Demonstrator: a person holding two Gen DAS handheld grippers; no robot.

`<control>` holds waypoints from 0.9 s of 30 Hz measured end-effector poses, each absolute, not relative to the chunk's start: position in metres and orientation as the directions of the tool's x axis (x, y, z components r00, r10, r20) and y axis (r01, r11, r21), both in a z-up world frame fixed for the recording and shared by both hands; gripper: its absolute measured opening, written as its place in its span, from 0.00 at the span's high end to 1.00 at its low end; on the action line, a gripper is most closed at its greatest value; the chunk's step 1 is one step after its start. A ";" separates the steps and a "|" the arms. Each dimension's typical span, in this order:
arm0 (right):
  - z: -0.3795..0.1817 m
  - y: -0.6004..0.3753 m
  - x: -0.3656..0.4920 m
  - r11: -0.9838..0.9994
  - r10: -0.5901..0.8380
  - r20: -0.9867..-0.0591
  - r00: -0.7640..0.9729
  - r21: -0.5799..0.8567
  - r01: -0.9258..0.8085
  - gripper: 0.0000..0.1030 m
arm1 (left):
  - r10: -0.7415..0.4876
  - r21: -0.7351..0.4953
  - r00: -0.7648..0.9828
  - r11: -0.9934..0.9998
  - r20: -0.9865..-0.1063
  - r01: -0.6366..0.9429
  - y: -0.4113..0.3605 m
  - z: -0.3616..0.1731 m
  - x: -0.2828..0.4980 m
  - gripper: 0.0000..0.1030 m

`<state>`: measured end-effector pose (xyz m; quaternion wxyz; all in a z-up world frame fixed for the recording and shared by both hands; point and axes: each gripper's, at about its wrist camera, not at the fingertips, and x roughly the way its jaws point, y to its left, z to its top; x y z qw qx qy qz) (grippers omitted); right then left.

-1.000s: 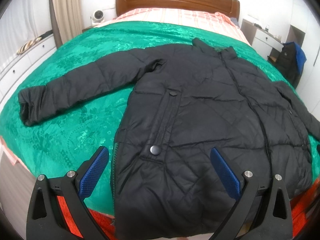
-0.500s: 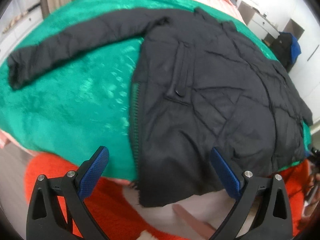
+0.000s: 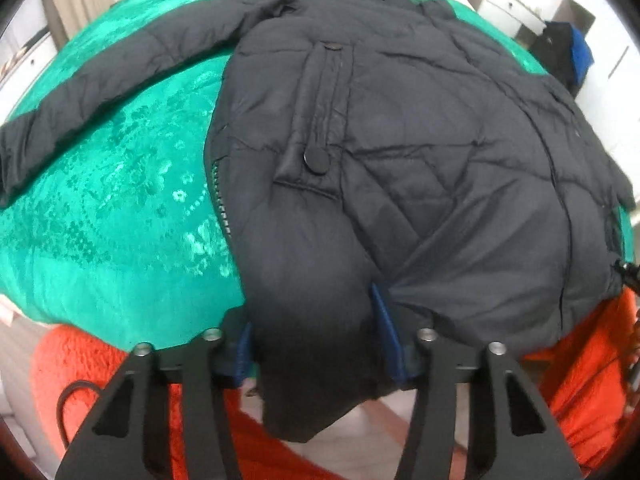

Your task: Fold large clothes

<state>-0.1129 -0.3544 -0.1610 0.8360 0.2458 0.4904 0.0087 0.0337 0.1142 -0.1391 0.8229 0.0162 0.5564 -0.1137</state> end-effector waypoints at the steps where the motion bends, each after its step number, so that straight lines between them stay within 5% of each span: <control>1: -0.164 -0.356 -0.110 0.877 0.257 -0.817 0.517 0.422 0.230 0.80 | -0.161 -0.089 0.351 0.973 -0.922 0.212 0.112 -0.140 0.032 0.51; 7: -0.169 -0.358 -0.105 0.874 0.246 -0.815 0.525 0.420 0.243 0.77 | -0.147 -0.079 0.347 0.976 -0.926 0.202 0.106 -0.141 0.038 0.47; 9: -0.163 -0.356 -0.111 0.882 0.227 -0.815 0.534 0.405 0.242 0.70 | -0.133 -0.067 0.360 0.980 -0.923 0.189 0.104 -0.138 0.036 0.42; 11: -0.157 -0.355 -0.110 0.890 0.186 -0.822 0.539 0.373 0.263 0.53 | -0.136 -0.073 0.374 0.981 -0.917 0.177 0.106 -0.135 0.035 0.39; 15: -0.136 -0.360 -0.118 0.924 0.059 -0.822 0.566 0.259 0.281 0.40 | -0.160 -0.100 0.433 0.982 -0.887 0.159 0.117 -0.113 0.026 0.37; 22: -0.096 -0.353 -0.121 0.953 -0.103 -0.736 0.669 0.119 0.277 0.35 | -0.184 -0.139 0.623 0.983 -0.760 0.120 0.121 -0.046 0.029 0.15; 27: -0.084 -0.350 -0.131 0.949 -0.177 -0.658 0.732 0.084 0.305 0.22 | -0.179 -0.179 0.706 0.981 -0.685 0.075 0.116 -0.026 0.036 0.03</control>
